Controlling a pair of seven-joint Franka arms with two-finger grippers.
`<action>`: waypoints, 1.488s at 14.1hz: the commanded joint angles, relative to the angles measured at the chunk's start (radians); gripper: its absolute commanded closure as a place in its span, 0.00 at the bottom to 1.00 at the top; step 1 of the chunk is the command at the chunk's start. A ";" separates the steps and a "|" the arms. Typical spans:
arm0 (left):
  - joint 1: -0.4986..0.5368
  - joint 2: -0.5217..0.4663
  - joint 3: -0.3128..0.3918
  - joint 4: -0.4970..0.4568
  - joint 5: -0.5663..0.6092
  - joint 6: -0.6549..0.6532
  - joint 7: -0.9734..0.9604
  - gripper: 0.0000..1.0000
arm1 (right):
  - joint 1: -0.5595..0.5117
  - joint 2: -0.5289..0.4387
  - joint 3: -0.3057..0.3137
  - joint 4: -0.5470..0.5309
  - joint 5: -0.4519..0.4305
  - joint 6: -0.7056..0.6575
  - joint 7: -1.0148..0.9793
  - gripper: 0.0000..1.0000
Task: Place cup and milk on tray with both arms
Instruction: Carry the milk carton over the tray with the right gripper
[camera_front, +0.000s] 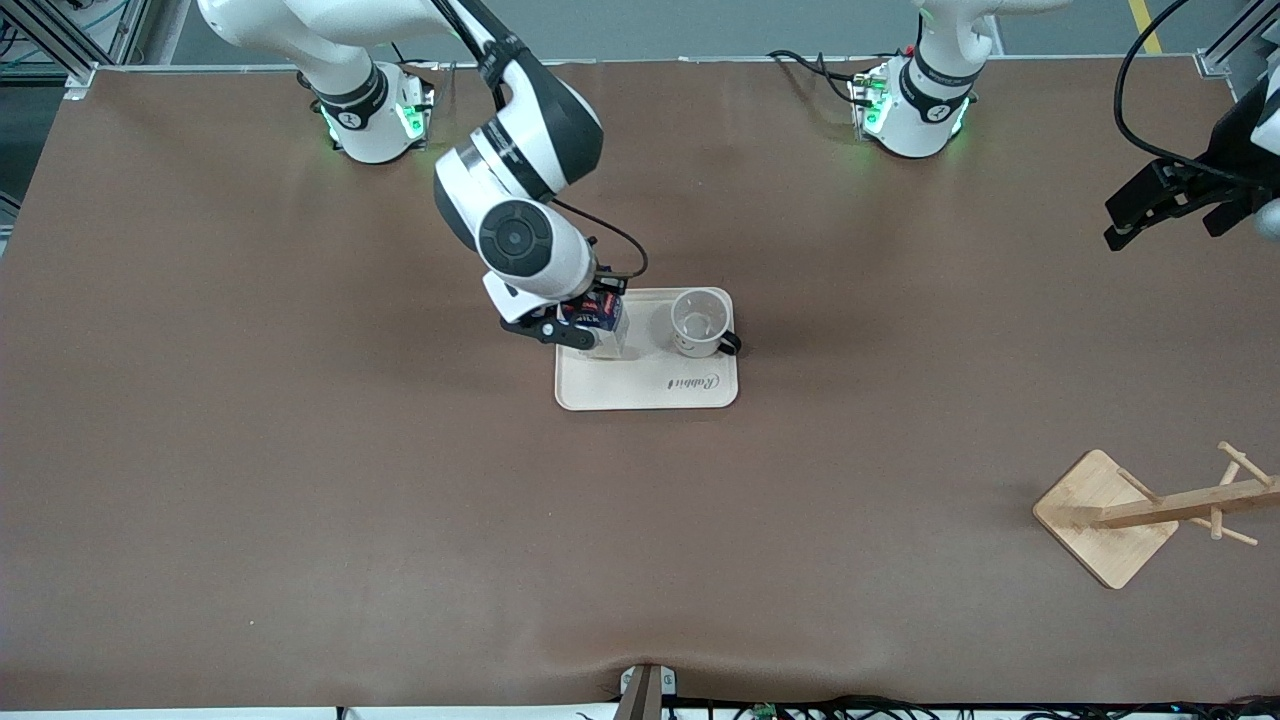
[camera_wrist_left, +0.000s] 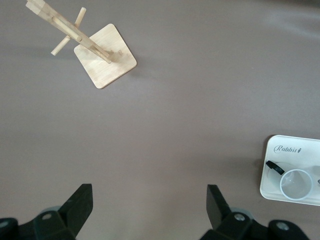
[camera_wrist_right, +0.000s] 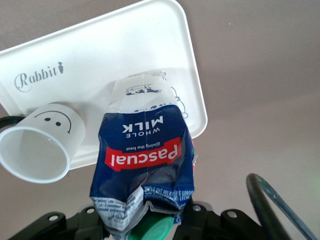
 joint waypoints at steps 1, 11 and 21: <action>-0.016 -0.031 0.049 -0.042 -0.029 0.018 0.081 0.00 | 0.003 0.046 -0.010 0.051 -0.003 0.010 0.007 1.00; -0.003 -0.080 0.035 -0.126 -0.065 0.026 0.079 0.00 | 0.078 0.064 -0.013 0.052 -0.264 0.077 0.050 0.00; -0.011 -0.080 0.031 -0.136 0.010 0.038 0.089 0.00 | 0.077 0.045 -0.010 0.118 -0.168 0.054 0.040 0.00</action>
